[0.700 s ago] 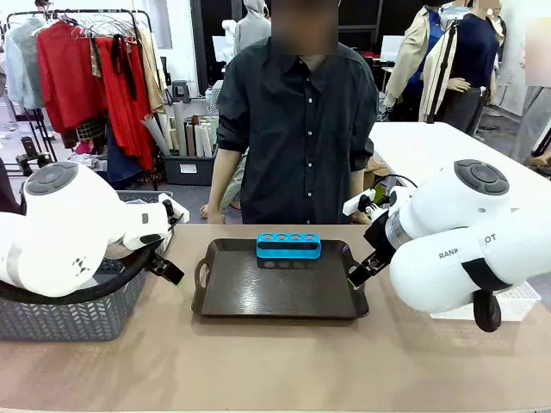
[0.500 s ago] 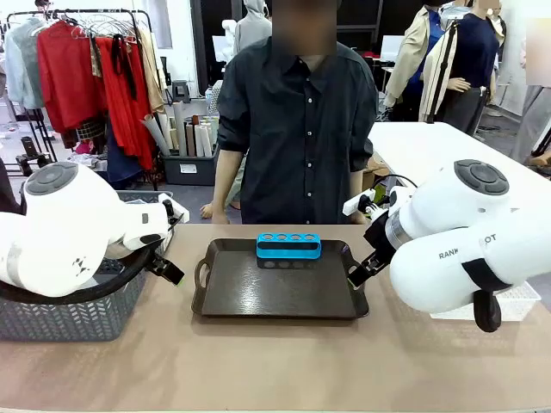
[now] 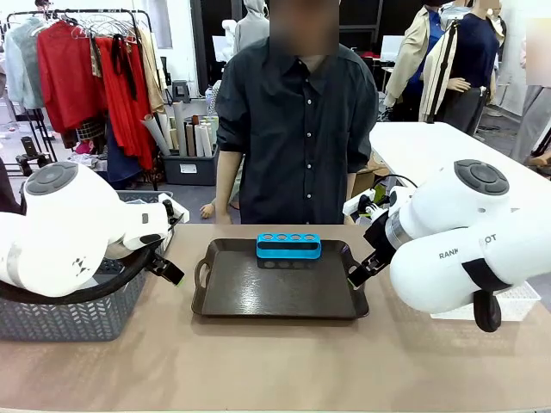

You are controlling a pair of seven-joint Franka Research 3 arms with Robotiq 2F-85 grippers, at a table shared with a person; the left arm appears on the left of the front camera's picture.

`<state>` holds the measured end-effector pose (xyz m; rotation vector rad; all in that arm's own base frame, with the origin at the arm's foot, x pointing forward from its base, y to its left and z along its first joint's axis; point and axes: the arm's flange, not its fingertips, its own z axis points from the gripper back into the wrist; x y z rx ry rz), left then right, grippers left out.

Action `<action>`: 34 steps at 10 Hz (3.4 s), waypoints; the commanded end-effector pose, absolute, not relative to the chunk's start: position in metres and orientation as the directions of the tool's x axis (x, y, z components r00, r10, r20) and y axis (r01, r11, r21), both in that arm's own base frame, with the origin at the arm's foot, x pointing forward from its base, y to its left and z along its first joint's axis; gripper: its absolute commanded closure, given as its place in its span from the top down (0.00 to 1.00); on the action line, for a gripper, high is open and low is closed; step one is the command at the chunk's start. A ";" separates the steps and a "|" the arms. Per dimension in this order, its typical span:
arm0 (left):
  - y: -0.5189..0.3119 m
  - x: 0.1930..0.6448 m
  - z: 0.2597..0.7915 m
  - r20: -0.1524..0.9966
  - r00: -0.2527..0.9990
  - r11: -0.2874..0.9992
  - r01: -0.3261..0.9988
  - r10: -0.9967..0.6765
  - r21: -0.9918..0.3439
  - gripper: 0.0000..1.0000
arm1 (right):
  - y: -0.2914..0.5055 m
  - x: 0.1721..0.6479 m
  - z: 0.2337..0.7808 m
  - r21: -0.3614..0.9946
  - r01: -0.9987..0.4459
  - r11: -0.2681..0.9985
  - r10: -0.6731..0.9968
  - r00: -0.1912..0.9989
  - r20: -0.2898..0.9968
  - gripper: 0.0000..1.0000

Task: Prepare the laboratory tools.
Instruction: Pick up one Large Measuring Cup and place it on the Handle tray.

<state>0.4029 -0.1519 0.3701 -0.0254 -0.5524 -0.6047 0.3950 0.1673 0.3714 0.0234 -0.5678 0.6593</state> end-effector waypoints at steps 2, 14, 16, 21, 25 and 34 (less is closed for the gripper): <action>-0.152 0.403 0.370 0.500 0.683 0.827 0.546 -0.532 0.135 1.00 | 0.167 0.395 0.371 -0.155 -0.585 0.796 0.572 0.645 0.506 1.00; -0.158 0.393 0.383 0.441 0.694 0.783 0.621 -0.569 0.032 1.00 | 0.174 0.384 0.370 -0.100 -0.646 0.757 0.603 0.632 0.487 1.00; -0.163 0.385 0.397 0.441 0.677 0.744 0.668 -0.590 -0.030 1.00 | 0.177 0.376 0.380 -0.055 -0.704 0.708 0.639 0.606 0.473 1.00; -0.165 0.392 0.457 0.539 0.514 0.610 0.793 -0.667 0.000 1.00 | 0.186 0.375 0.459 0.019 -0.769 0.639 0.660 0.561 0.499 1.00; -0.152 0.411 0.506 0.637 0.456 0.575 0.818 -0.622 -0.024 1.00 | 0.159 0.387 0.534 0.106 -0.797 0.595 0.609 0.533 0.588 1.00; -0.146 0.462 0.576 0.706 0.420 0.601 0.799 -0.570 0.011 1.00 | 0.115 0.406 0.591 0.085 -0.796 0.599 0.515 0.465 0.720 1.00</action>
